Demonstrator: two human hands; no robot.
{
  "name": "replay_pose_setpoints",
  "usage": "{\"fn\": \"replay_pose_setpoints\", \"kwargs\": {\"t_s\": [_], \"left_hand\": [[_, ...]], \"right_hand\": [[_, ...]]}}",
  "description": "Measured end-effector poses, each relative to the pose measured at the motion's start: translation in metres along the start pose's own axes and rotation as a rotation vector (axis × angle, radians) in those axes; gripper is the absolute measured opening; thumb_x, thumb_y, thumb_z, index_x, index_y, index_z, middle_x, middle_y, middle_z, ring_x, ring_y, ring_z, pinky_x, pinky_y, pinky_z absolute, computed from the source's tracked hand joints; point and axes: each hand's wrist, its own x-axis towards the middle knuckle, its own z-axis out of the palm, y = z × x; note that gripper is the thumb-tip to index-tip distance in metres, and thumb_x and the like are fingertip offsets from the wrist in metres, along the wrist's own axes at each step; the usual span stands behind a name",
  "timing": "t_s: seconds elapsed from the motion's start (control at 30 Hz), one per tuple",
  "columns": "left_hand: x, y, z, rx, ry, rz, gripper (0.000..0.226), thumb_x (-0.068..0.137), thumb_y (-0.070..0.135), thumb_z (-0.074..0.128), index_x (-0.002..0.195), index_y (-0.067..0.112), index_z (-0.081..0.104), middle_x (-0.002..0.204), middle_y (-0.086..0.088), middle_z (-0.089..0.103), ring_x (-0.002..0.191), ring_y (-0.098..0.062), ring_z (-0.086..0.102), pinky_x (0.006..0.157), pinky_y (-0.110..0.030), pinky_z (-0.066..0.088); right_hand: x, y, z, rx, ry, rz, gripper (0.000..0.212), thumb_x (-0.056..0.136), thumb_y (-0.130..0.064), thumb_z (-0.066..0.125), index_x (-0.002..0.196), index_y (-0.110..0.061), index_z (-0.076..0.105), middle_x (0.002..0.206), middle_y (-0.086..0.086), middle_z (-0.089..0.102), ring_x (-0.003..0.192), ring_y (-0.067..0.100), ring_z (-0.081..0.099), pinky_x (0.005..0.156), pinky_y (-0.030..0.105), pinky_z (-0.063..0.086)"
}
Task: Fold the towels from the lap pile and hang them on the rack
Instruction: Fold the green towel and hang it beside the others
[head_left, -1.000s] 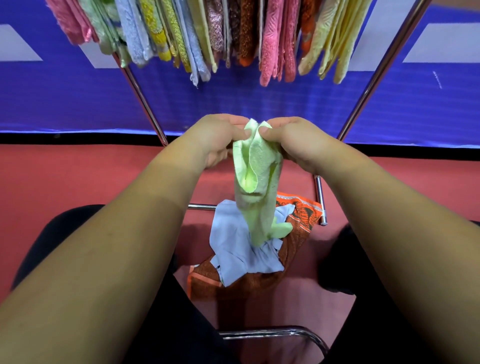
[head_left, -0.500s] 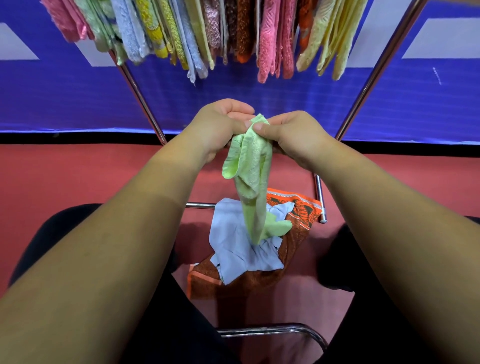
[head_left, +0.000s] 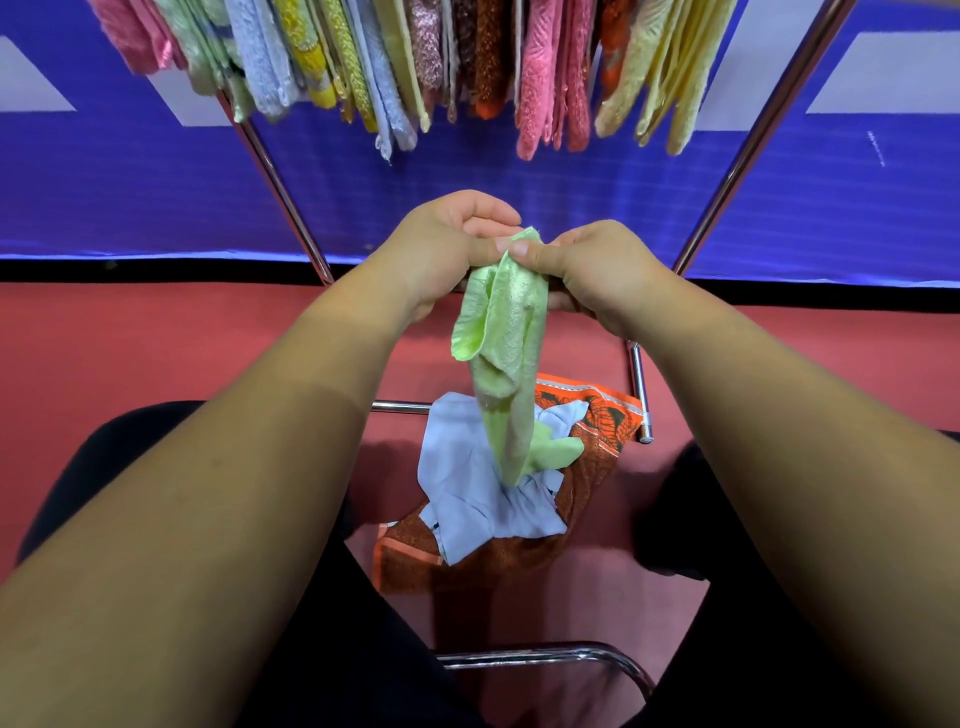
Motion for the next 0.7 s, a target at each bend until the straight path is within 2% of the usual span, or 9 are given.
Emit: {"fn": "replay_pose_setpoints", "kwargs": {"t_s": [0.13,0.27,0.33,0.43,0.53,0.63,0.7], "left_hand": [[0.0,0.003,-0.002,-0.006,-0.037,0.001,0.025,0.096,-0.001,0.071,0.114,0.016,0.07,0.102,0.0,0.081,0.092,-0.013,0.075,0.079,-0.024,0.057],[0.0,0.005,0.0,0.017,-0.03,-0.01,0.04,0.091,-0.012,0.067,0.121,0.015,0.068,0.107,-0.002,0.081,0.093,-0.015,0.076,0.078,-0.026,0.058],[0.0,0.005,0.002,0.059,0.014,-0.027,0.044,0.086,-0.012,0.071,0.121,0.014,0.064,0.11,-0.005,0.078,0.087,-0.016,0.076,0.073,-0.028,0.058],[0.001,-0.001,0.005,0.315,0.093,-0.066,0.04,0.081,-0.006,0.074,0.112,0.016,0.061,0.098,-0.001,0.071,0.079,-0.014,0.068,0.068,-0.029,0.054],[0.003,-0.013,0.005,0.612,0.122,-0.087,0.026,0.083,0.001,0.066,0.103,0.017,0.063,0.093,0.002,0.072,0.082,-0.017,0.067,0.069,-0.031,0.054],[0.001,-0.021,0.001,0.695,0.18,-0.066,0.022,0.084,0.005,0.064,0.089,0.025,0.055,0.091,0.003,0.071,0.078,-0.018,0.061,0.067,-0.03,0.049],[0.001,-0.02,0.001,0.672,0.184,-0.027,0.026,0.082,0.002,0.064,0.083,0.024,0.051,0.088,0.004,0.069,0.073,-0.018,0.056,0.065,-0.031,0.047]], "right_hand": [[0.0,0.002,0.0,0.019,0.035,-0.046,0.039,0.088,-0.024,0.088,0.099,-0.012,0.052,0.112,0.031,0.074,0.092,0.032,0.081,0.084,0.054,0.066],[-0.001,-0.002,0.0,-0.028,0.055,-0.098,0.027,0.094,-0.018,0.082,0.108,-0.013,0.06,0.09,0.018,0.079,0.08,0.028,0.079,0.074,0.05,0.065],[0.001,-0.003,-0.001,-0.063,0.113,-0.127,0.022,0.094,-0.017,0.081,0.106,-0.014,0.063,0.078,0.011,0.072,0.071,0.027,0.074,0.071,0.054,0.064],[0.005,-0.002,-0.003,-0.079,0.177,-0.149,0.018,0.092,-0.017,0.081,0.1,-0.016,0.065,0.079,0.011,0.065,0.074,0.031,0.071,0.075,0.066,0.063],[0.006,-0.002,-0.004,-0.082,0.223,-0.171,0.018,0.091,-0.026,0.081,0.096,-0.019,0.065,0.079,0.006,0.063,0.076,0.035,0.071,0.073,0.069,0.06],[0.007,-0.005,-0.008,-0.08,0.26,-0.174,0.023,0.087,-0.037,0.079,0.096,-0.02,0.066,0.084,0.006,0.066,0.093,0.047,0.074,0.076,0.067,0.061],[0.005,-0.006,-0.009,-0.074,0.252,-0.177,0.021,0.09,-0.037,0.079,0.096,-0.021,0.066,0.088,0.008,0.068,0.094,0.046,0.074,0.078,0.066,0.062]]}}
